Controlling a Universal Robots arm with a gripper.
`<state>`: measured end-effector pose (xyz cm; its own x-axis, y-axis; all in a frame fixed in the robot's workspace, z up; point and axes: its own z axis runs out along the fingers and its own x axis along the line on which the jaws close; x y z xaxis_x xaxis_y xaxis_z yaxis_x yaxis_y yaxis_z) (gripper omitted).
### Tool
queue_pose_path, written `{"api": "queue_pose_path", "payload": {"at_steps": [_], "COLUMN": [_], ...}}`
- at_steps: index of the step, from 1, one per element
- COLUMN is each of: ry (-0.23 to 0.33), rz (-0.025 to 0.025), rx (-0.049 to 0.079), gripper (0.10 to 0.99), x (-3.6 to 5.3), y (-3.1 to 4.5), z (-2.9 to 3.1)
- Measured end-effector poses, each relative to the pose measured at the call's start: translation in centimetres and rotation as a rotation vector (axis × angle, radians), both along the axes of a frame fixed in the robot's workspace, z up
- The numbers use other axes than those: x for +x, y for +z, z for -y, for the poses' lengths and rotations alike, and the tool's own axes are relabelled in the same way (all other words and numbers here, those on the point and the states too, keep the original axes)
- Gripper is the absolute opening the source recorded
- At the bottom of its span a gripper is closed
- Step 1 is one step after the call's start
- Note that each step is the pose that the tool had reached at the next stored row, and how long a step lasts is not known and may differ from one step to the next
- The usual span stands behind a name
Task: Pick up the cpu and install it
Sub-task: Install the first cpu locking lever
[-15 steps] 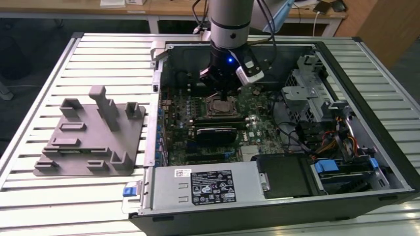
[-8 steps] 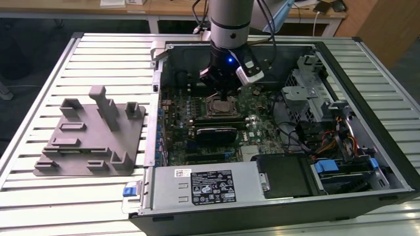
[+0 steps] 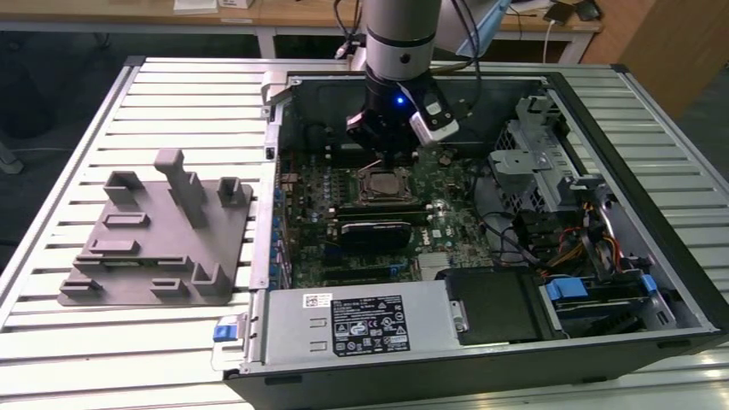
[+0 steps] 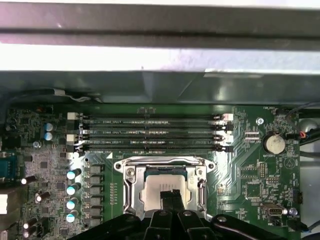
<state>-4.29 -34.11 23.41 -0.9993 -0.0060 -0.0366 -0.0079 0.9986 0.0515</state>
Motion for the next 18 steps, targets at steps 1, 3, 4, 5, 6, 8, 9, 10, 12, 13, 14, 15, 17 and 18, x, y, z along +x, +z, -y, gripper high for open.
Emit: {"api": "queue_pose_path", "payload": {"at_steps": [1,3,4,5,6,8,9,10,12,13,14,15,17,18], "ry": [0.0,0.0,0.0,0.0,0.0,0.0,0.0,0.0,0.0,0.0,0.0,0.0,0.0,0.0], "rz": [0.0,0.0,0.0,-0.0001,-0.0001,0.0,0.0,0.0,0.0002,0.0003,0.0003,0.0005,0.0024,0.0048], "rx": [0.002,0.002,0.002,0.002,0.004,0.031,0.043,0.048,0.056,0.058,0.061,0.064,0.07,0.073], "gripper": [0.106,0.106,0.106,0.106,0.106,0.106,0.106,0.106,0.106,0.106,0.106,0.106,0.106,0.106], "x": [0.0,0.0,0.01,0.0,0.0,0.01,0.0,0.0,-0.02,-0.04,-0.08,-0.12,-0.28,-0.4], "y": [0.0,0.0,0.0,0.0,0.01,-0.03,-0.05,-0.1,-0.3,-0.42,-0.55,-0.67,-0.8,-0.84], "z": [0.0,-0.01,-0.01,0.0,0.0,0.0,0.01,0.01,0.0,0.0,0.01,0.01,0.01,0.01]}}
